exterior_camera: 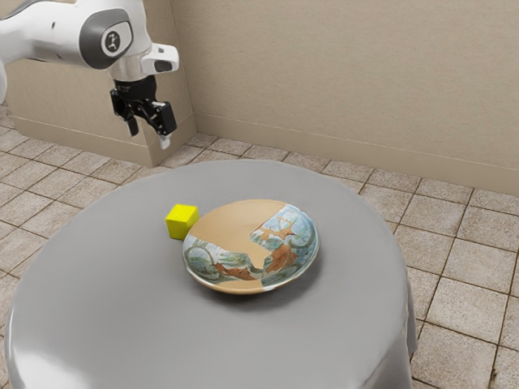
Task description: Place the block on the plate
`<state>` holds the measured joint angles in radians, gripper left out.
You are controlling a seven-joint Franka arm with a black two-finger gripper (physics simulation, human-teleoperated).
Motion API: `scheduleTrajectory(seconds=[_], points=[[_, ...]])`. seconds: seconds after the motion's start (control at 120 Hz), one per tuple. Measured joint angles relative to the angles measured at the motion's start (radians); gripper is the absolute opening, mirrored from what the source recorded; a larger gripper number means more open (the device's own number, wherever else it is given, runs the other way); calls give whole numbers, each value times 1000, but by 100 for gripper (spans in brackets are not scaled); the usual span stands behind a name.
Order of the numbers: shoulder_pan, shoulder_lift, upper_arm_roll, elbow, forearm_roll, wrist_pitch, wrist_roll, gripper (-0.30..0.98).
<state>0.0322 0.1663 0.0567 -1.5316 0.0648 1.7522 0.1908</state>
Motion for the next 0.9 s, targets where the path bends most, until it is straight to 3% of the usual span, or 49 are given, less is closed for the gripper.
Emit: scheduleTrajectory(seconds=[0.508, 0.9], points=[[25, 44, 8, -32, 7, -7, 66, 69], [58, 259, 1, 54, 8, 134, 551, 69]])
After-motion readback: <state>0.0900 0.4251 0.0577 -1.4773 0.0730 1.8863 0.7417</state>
